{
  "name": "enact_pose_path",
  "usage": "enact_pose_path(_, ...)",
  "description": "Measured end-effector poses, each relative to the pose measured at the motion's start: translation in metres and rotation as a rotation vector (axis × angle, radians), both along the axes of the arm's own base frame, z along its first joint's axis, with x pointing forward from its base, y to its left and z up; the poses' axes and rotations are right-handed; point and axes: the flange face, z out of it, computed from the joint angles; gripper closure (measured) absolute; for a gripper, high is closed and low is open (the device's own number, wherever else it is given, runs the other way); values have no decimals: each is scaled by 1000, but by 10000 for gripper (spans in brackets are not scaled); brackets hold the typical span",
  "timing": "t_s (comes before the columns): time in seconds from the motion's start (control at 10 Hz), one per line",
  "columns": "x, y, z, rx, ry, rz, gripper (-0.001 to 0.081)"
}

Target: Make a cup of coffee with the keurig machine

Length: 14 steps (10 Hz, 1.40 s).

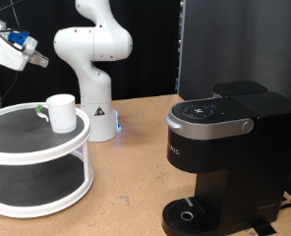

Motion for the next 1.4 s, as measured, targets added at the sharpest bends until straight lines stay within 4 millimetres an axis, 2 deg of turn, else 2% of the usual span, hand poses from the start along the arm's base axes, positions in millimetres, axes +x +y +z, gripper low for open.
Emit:
enact_pose_path(0.6, 9, -12, -21, -46, -5, -10, 799)
enact_pose_path(0.8, 12, -15, -27, -55, 1, -15, 777)
enact_pose_path(0.9, 12, -16, -29, -64, 4, -22, 599)
enact_pose_path(1.0, 13, -17, -31, -68, 9, -25, 464)
enact_pose_path(1.1, 13, -18, -32, -70, 13, -26, 464)
enact_pose_path(1.2, 13, -18, -33, -74, 14, -30, 280)
enact_pose_path(1.3, 14, -20, -34, -82, 13, -36, 145)
enact_pose_path(1.4, 14, -21, -35, -91, 13, -46, 145)
